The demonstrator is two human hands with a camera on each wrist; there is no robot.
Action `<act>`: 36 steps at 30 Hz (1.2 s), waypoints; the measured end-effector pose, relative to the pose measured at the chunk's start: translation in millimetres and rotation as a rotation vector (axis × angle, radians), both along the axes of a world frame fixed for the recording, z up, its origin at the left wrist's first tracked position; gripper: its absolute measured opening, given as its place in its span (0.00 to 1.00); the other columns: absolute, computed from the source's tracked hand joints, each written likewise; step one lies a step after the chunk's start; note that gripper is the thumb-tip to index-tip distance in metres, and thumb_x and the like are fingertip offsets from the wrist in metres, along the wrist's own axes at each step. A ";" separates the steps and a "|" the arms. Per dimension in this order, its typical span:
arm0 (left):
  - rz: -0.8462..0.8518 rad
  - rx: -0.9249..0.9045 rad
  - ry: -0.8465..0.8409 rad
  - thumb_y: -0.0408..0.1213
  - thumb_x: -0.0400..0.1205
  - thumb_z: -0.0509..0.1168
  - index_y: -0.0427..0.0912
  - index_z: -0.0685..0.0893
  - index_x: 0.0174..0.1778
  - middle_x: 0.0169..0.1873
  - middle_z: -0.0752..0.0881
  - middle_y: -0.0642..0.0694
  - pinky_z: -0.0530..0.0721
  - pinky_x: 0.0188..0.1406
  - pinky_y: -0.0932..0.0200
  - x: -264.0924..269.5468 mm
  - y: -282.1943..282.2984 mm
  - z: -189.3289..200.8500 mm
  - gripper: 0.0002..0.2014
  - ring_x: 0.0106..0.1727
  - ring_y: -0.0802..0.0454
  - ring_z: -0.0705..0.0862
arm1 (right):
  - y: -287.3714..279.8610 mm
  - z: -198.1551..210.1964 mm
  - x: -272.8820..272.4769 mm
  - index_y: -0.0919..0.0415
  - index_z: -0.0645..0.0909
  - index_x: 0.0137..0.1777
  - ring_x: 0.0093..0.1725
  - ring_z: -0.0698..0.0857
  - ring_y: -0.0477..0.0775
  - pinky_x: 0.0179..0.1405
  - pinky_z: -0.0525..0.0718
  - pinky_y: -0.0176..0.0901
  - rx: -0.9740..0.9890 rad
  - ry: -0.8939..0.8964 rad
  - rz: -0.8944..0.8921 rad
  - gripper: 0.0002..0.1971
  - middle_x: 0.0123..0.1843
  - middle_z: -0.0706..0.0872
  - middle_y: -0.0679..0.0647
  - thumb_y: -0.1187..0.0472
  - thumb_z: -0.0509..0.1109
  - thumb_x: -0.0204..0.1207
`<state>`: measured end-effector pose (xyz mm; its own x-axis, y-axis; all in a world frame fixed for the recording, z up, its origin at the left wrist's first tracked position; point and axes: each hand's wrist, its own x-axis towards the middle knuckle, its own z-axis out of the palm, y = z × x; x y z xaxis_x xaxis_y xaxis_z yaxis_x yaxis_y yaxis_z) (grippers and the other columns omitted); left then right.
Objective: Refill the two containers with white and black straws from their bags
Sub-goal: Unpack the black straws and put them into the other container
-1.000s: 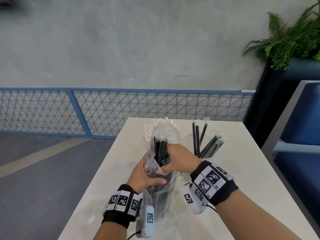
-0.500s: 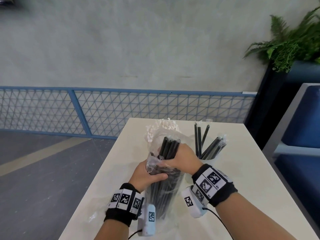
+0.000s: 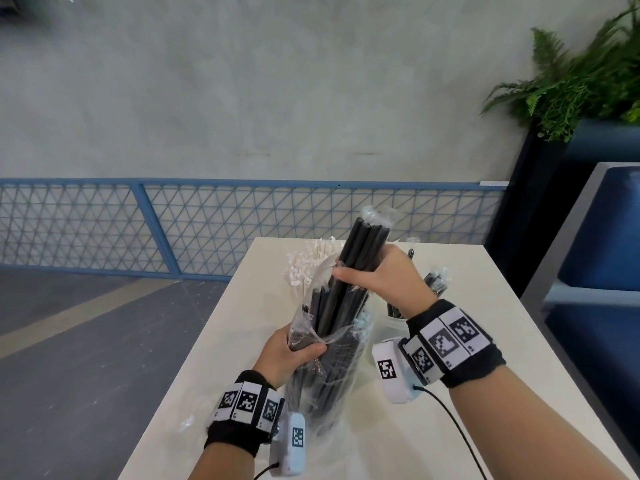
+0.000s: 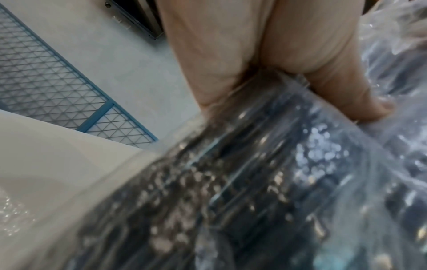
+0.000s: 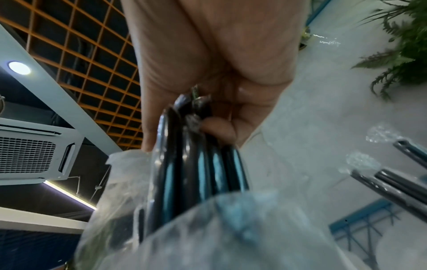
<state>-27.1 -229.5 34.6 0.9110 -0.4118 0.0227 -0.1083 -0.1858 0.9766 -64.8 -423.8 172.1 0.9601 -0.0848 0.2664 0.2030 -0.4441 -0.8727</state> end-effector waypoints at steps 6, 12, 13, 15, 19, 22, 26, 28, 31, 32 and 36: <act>0.035 -0.057 -0.029 0.27 0.72 0.74 0.44 0.83 0.39 0.26 0.89 0.58 0.79 0.34 0.72 -6.7 -3.5 5.6 0.09 0.31 0.67 0.85 | 9.3 -35.2 -15.5 0.51 0.75 0.62 0.48 0.81 0.21 0.50 0.76 0.16 0.063 0.124 0.140 0.30 0.53 0.84 0.36 0.60 0.83 0.61; 0.063 -0.209 -0.036 0.31 0.74 0.73 0.49 0.82 0.53 0.43 0.90 0.55 0.83 0.47 0.69 -16.7 -13.2 24.0 0.14 0.47 0.61 0.88 | 27.3 -66.9 -13.8 0.57 0.87 0.50 0.47 0.90 0.47 0.55 0.87 0.52 0.224 0.074 -0.066 0.15 0.46 0.92 0.51 0.58 0.82 0.62; 0.076 -0.254 -0.042 0.32 0.74 0.73 0.48 0.83 0.54 0.44 0.90 0.52 0.85 0.48 0.65 -17.8 -15.7 29.0 0.14 0.48 0.58 0.88 | 29.8 -66.7 -13.2 0.57 0.87 0.50 0.48 0.90 0.47 0.55 0.87 0.51 0.245 0.077 -0.069 0.13 0.46 0.92 0.52 0.60 0.81 0.64; 0.098 -0.318 -0.054 0.31 0.76 0.70 0.46 0.83 0.55 0.47 0.89 0.47 0.86 0.51 0.57 -19.6 -19.6 38.2 0.13 0.50 0.53 0.88 | 32.6 -64.8 -11.4 0.57 0.87 0.50 0.48 0.90 0.48 0.54 0.87 0.51 0.259 0.082 -0.079 0.11 0.46 0.92 0.53 0.61 0.78 0.67; 0.119 -0.380 -0.086 0.25 0.78 0.66 0.45 0.82 0.53 0.46 0.88 0.47 0.85 0.45 0.65 -20.8 -25.0 46.7 0.12 0.47 0.57 0.88 | 32.6 -64.7 -4.9 0.62 0.86 0.50 0.46 0.89 0.51 0.51 0.87 0.49 0.278 0.068 -0.110 0.10 0.45 0.91 0.57 0.64 0.75 0.68; 0.142 -0.356 -0.134 0.27 0.78 0.66 0.41 0.82 0.51 0.44 0.88 0.44 0.86 0.45 0.62 -21.2 -25.9 47.9 0.08 0.46 0.54 0.87 | 31.2 -67.3 -3.2 0.62 0.85 0.50 0.43 0.89 0.51 0.43 0.85 0.41 0.298 0.067 -0.145 0.12 0.43 0.91 0.56 0.61 0.77 0.67; 0.146 -0.291 -0.203 0.27 0.79 0.66 0.33 0.80 0.52 0.43 0.86 0.44 0.84 0.45 0.67 -19.6 -24.2 47.2 0.07 0.45 0.58 0.86 | 29.4 -59.3 -6.0 0.58 0.87 0.46 0.45 0.89 0.49 0.50 0.86 0.40 0.419 0.027 -0.134 0.06 0.44 0.91 0.55 0.64 0.76 0.69; 0.164 -0.264 -0.212 0.27 0.79 0.65 0.35 0.80 0.52 0.43 0.87 0.46 0.83 0.43 0.70 -18.9 -23.4 45.8 0.07 0.44 0.62 0.86 | 27.2 -51.3 -7.3 0.61 0.87 0.46 0.50 0.89 0.53 0.57 0.85 0.47 0.513 -0.032 -0.110 0.05 0.46 0.91 0.57 0.66 0.74 0.71; 0.184 -0.219 -0.225 0.29 0.80 0.65 0.47 0.81 0.51 0.44 0.88 0.52 0.83 0.46 0.68 -18.1 -21.9 42.2 0.09 0.45 0.62 0.86 | 25.4 -41.1 -5.8 0.62 0.84 0.47 0.53 0.88 0.57 0.60 0.84 0.48 0.617 -0.105 -0.116 0.05 0.47 0.90 0.60 0.68 0.73 0.72; 0.190 -0.202 -0.226 0.30 0.81 0.65 0.50 0.81 0.51 0.44 0.88 0.53 0.84 0.47 0.65 -17.6 -21.6 40.7 0.10 0.46 0.60 0.86 | 25.2 -39.1 -4.7 0.62 0.84 0.47 0.54 0.88 0.59 0.60 0.83 0.49 0.637 -0.119 -0.122 0.05 0.48 0.90 0.62 0.68 0.73 0.72; 0.223 -0.186 -0.194 0.34 0.81 0.65 0.56 0.80 0.50 0.45 0.88 0.50 0.85 0.55 0.47 -15.5 -22.1 39.3 0.10 0.49 0.50 0.87 | 28.5 -41.7 -5.8 0.60 0.83 0.53 0.54 0.88 0.53 0.59 0.84 0.45 0.604 -0.070 -0.068 0.13 0.51 0.90 0.57 0.65 0.77 0.69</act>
<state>-42.6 -251.6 73.9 0.9494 -0.1753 0.2605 -0.2723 -0.0465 0.9611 -70.7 -395.3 130.4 0.9294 -0.3005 0.2142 0.2571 0.1110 -0.9600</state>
